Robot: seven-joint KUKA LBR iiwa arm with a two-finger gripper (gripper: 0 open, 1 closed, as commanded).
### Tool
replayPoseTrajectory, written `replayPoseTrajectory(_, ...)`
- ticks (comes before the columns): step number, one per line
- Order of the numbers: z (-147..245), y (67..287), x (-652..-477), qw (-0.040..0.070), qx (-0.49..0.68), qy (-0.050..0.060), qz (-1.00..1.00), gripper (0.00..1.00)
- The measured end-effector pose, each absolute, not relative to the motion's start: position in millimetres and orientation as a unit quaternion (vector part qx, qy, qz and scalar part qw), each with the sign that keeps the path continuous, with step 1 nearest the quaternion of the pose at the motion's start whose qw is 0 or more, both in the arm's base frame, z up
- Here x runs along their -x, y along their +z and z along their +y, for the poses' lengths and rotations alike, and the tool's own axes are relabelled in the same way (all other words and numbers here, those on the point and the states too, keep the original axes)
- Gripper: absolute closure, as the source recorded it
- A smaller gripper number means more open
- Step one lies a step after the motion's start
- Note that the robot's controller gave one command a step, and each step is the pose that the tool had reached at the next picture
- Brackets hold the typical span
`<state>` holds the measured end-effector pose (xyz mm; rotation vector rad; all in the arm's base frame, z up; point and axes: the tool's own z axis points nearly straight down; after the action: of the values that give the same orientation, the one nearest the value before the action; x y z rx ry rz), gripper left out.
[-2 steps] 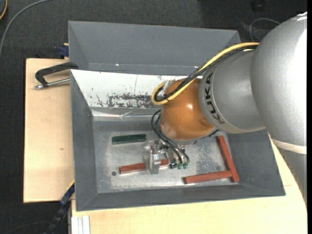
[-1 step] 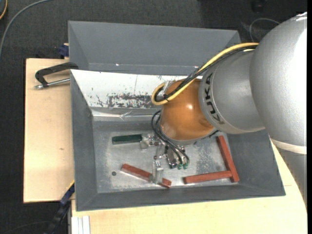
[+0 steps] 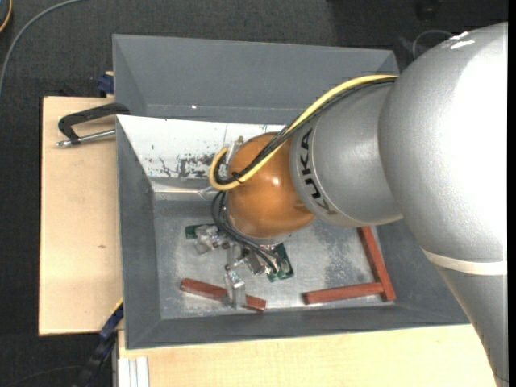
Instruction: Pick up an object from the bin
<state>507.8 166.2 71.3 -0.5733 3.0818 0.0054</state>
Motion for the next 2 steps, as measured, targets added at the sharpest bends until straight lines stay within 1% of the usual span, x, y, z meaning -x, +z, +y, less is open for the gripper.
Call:
replayPoseTrajectory(1, 214.5, 71.3, -493.9, 0.003, 0.273, 0.002, 0.962, 0.0)
replayPoseTrajectory(2, 212.5, 73.6, -495.9, 0.004, 0.271, 0.001, 0.963, 1.0)
